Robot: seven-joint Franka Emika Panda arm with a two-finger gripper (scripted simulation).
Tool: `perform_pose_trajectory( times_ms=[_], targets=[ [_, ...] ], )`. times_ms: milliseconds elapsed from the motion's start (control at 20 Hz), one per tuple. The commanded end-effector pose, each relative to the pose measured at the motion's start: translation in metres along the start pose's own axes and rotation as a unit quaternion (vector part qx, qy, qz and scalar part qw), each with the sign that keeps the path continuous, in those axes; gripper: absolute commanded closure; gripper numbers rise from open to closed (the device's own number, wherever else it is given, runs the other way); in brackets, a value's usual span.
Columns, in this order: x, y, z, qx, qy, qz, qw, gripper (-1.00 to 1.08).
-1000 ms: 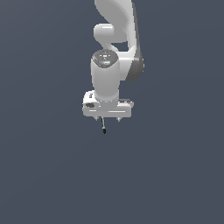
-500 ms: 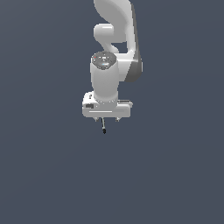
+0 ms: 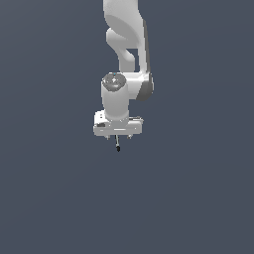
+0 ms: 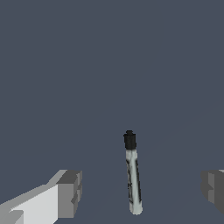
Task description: Pick up the object and move it to a goal position.
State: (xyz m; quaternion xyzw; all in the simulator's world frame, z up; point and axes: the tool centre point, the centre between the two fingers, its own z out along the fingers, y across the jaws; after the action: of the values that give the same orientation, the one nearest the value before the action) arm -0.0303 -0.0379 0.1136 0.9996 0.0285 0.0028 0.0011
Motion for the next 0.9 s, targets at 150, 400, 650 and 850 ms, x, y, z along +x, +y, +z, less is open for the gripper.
perform_pose_trajectory(
  times_ms=[150,400,650,850],
  targets=[
    [-0.024,0.007,0.032,0.001,-0.002,-0.025,0.9997,-0.92],
    [-0.037,0.011,0.048,0.001,-0.002,-0.039,0.9992,-0.92],
    [-0.042,0.012,0.054,0.001,-0.003,-0.043,0.9991,-0.92],
    [-0.041,0.012,0.055,0.001,-0.003,-0.042,0.9991,-0.92]
  ],
)
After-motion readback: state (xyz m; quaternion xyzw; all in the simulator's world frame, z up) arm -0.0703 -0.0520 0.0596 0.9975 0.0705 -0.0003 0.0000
